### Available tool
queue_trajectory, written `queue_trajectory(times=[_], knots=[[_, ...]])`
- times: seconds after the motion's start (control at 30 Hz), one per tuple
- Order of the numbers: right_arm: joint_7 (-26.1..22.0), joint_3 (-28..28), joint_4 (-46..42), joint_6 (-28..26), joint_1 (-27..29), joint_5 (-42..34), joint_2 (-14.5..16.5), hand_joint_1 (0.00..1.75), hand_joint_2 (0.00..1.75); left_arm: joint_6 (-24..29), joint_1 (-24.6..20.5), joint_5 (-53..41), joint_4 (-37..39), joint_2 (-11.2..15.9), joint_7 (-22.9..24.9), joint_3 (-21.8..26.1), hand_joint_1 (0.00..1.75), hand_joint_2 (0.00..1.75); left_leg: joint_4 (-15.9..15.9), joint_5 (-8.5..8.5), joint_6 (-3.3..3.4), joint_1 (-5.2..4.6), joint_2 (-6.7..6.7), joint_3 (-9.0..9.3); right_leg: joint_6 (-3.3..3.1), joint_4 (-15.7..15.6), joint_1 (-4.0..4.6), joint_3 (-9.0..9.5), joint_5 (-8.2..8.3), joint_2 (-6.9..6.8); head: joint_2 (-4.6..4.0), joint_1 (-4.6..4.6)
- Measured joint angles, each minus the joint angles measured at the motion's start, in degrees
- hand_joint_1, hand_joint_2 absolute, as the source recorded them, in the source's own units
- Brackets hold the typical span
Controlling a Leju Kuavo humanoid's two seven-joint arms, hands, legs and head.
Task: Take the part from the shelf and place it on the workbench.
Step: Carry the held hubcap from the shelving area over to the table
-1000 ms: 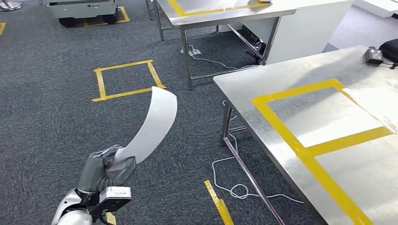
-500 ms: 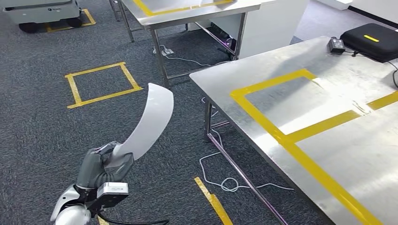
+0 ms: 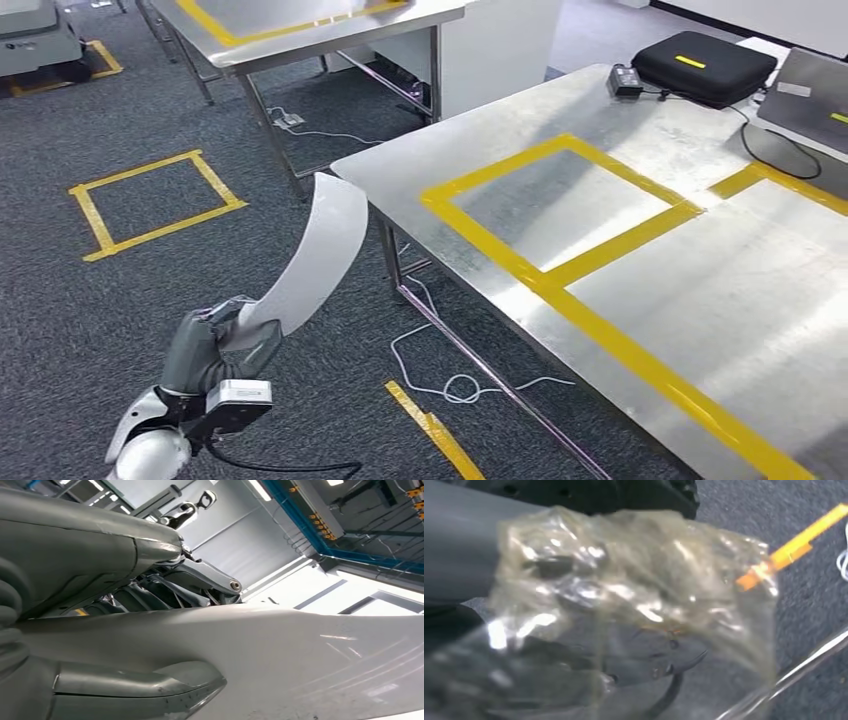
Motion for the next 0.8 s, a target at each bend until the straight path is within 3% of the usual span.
queue_trajectory(times=[0.03, 0.1, 0.17, 0.23, 0.3, 0.33, 0.37, 0.4, 0.47, 0.5, 0.53, 0.63, 0.67, 0.7, 0.77, 0.8], knots=[[-0.1, -0.2, 0.0, -0.2, 0.1, -0.1, 0.0, 0.00, 0.00, -0.1, -0.3, 0.2, 0.3, 0.0, -0.2, 0.2, 1.75, 1.75, -1.7, 0.27, 0.16, -0.02, -0.71, 0.65, 0.31, 0.1, -0.04, -0.32, 0.13, 0.50, 0.00, 0.04], [-0.2, -0.5, 0.0, -0.6, 0.6, -0.3, 0.0, 0.00, 0.00, -0.3, -0.9, 0.4, 1.1, -0.1, -0.5, 0.6, 1.75, 1.75, -2.7, 0.08, 0.44, -0.11, -0.32, 0.86, 1.06, 0.0, -0.22, -0.88, 0.48, 1.40, 0.00, 0.02], [-0.1, -1.0, -0.1, -1.0, 1.4, -0.6, 0.0, 0.00, 0.00, -0.4, -1.7, 0.6, 1.8, -0.2, -0.8, 0.9, 1.75, 1.75, -3.2, 0.45, 0.96, 0.02, 0.75, 1.03, 1.62, 1.0, -0.25, -1.71, -0.31, 0.27, 0.00, 0.15], [0.8, -1.6, -0.8, -1.3, 1.9, -0.6, 0.1, 0.00, 0.00, -0.4, -2.3, 0.6, 2.6, -0.3, -1.0, 1.3, 1.75, 1.75, -3.6, 0.67, 1.40, 0.13, 2.10, 1.20, 2.04, 6.2, -0.21, -4.30, -3.44, -2.45, 0.00, 0.43], [2.5, -2.2, -2.3, -1.2, 2.6, -0.2, 0.2, 0.00, 0.00, -0.3, -2.6, 0.6, 3.5, -0.4, -1.1, 1.8, 1.75, 1.75, -3.6, 0.61, 1.57, 0.05, 3.45, 1.16, 2.50, 13.7, -0.34, -7.85, -6.79, -3.90, 0.00, 0.56], [3.4, -2.6, -3.2, -1.0, 3.2, 0.2, 0.3, 0.00, 0.00, -0.3, -2.7, 0.6, 4.0, -0.4, -1.1, 1.9, 1.75, 1.75, -3.6, 0.57, 1.59, 0.03, 4.12, 1.17, 2.70, 16.1, -0.43, -8.93, -7.38, -4.12, 0.00, 0.55], [4.5, -3.0, -4.4, -0.8, 4.0, 0.7, 0.4, 0.00, 0.00, -0.2, -2.9, 0.6, 4.4, -0.5, -1.1, 2.1, 1.75, 1.75, -3.6, 0.51, 1.55, 0.03, 4.70, 1.18, 2.85, 16.2, -0.51, -8.85, -6.80, -4.29, 0.00, 0.57], [5.5, -3.5, -5.6, -0.6, 4.8, 1.4, 0.5, 0.00, 0.00, -0.1, -3.2, 0.6, 4.8, -0.6, -1.1, 2.4, 1.75, 1.75, -3.5, 0.42, 1.46, 0.05, 5.21, 1.25, 2.95, 14.1, -0.57, -7.64, -5.33, -4.57, 0.00, 0.58], [7.4, -4.7, -8.4, 0.1, 6.2, 2.8, 0.9, 0.00, 0.00, 0.0, -3.6, 0.6, 5.4, -0.6, -0.9, 3.0, 1.75, 1.75, -3.3, 0.08, 0.98, -0.03, 6.06, 1.42, 3.01, 6.1, -0.53, -3.06, -1.94, -6.00, 0.00, 0.61], [8.0, -5.3, -9.5, 0.6, 6.6, 3.4, 1.2, 0.00, 0.00, 0.1, -3.8, 0.6, 5.7, -0.6, -0.7, 3.3, 1.75, 1.75, -3.1, -0.10, 0.66, -0.16, 6.39, 1.44, 2.79, 2.8, -0.47, -1.19, -1.07, -6.62, 0.00, 0.56], [8.4, -5.8, -10.5, 1.2, 7.0, 4.0, 1.5, 0.00, 0.00, 0.1, -4.0, 0.4, 6.0, -0.6, -0.5, 3.6, 1.75, 1.75, -2.9, -0.21, 0.34, -0.30, 6.71, 1.43, 2.51, 0.9, -0.38, -0.09, -0.77, -7.01, 0.00, 0.45], [8.9, -7.4, -12.7, 3.1, 8.2, 5.5, 2.5, 0.00, 0.00, 0.2, -4.8, -0.2, 6.6, -0.6, 0.0, 4.3, 1.75, 1.75, -2.7, -0.36, -0.47, -0.32, 7.20, 1.41, 1.38, 0.3, -0.23, 0.13, -0.82, -6.47, 0.00, 0.20], [9.0, -7.9, -13.2, 3.6, 8.5, 6.0, 2.7, 0.00, 0.00, 0.2, -4.9, -0.3, 6.8, -0.6, 0.1, 4.4, 1.75, 1.75, -2.7, -0.33, -0.37, -0.23, 6.91, 1.45, 1.14, 0.3, -0.20, 0.16, -0.79, -6.31, 0.00, 0.14], [8.9, -8.4, -13.6, 4.0, 8.6, 6.6, 3.0, 0.00, 0.00, 0.2, -5.1, -0.5, 6.9, -0.6, 0.2, 4.6, 1.75, 1.75, -2.7, -0.49, 0.20, -0.16, 6.57, 1.50, 0.97, 0.3, -0.20, 0.22, -0.76, -6.13, 0.00, 0.07], [8.8, -9.3, -14.1, 4.6, 8.7, 7.7, 3.5, 0.00, 0.00, 0.4, -5.3, -0.6, 7.2, -0.6, 0.4, 5.0, 1.75, 1.75, -2.8, -0.47, 1.99, -0.17, 6.05, 1.56, 0.92, 0.3, -0.08, 0.27, -0.81, -5.91, 0.00, -0.06], [8.7, -9.6, -14.2, 4.8, 8.7, 8.1, 3.7, 0.00, 0.00, 0.4, -5.4, -0.6, 7.3, -0.6, 0.4, 5.1, 1.75, 1.75, -2.8, -0.49, 2.49, -0.18, 6.06, 1.58, 0.88, 0.3, -0.03, 0.27, -0.83, -5.82, 0.00, -0.07]])
